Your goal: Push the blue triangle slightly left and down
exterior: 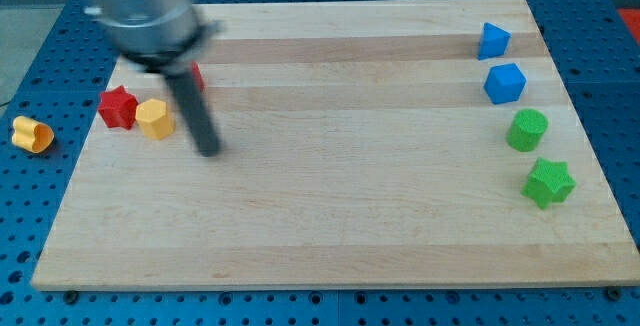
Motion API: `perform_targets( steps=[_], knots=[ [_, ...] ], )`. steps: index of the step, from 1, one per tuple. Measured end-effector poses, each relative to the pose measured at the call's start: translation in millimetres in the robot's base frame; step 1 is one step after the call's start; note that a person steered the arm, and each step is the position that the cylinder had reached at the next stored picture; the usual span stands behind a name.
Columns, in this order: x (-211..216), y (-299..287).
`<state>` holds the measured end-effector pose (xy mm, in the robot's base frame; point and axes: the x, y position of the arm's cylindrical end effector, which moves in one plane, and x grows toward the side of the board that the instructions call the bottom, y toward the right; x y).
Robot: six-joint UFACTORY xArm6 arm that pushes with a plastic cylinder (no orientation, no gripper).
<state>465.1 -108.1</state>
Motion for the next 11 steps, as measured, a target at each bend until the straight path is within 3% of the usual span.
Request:
perform_targets(
  steps=[1, 2, 3, 5, 6, 7, 8, 10, 11],
  knots=[
    [-29.7, 68.6],
    [-85.5, 122.1],
    [-111.8, 161.0],
    [-214.7, 212.9],
    [-263.4, 327.2],
    [-262.1, 452.8],
    [-222.3, 429.0],
    [-140.1, 239.0],
    [-114.8, 191.7]
  ],
)
